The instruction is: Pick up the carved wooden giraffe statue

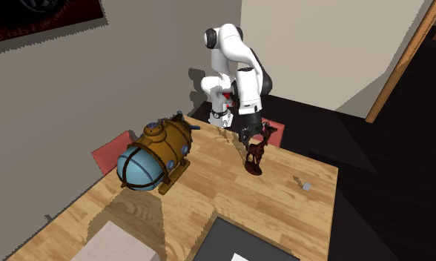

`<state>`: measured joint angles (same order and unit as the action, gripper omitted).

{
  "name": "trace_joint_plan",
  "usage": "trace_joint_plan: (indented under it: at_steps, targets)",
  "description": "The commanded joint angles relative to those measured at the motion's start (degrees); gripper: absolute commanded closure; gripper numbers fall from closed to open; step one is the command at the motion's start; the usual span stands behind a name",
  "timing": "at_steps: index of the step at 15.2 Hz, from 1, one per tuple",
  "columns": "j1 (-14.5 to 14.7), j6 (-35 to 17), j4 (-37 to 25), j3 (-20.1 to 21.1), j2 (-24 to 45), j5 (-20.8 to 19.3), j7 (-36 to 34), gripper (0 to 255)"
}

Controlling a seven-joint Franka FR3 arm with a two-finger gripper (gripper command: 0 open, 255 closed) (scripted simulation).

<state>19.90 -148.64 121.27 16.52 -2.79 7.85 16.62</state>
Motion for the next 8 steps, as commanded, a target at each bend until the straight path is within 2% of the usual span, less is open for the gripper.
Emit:
trace_joint_plan:
  at_steps: [1,3,4,8]
  targets:
    - [0.09,-1.98,1.28,0.12,0.67,-0.07,-0.01,0]
    - [0.09,-1.98,1.29,0.12,0.67,-0.07,0.00,0]
    - [0.10,-2.01,1.40,0.12,0.58,-0.03,0.01,255]
    - [0.11,-2.08,1.52,0.13,0.52,0.01,0.02,255]
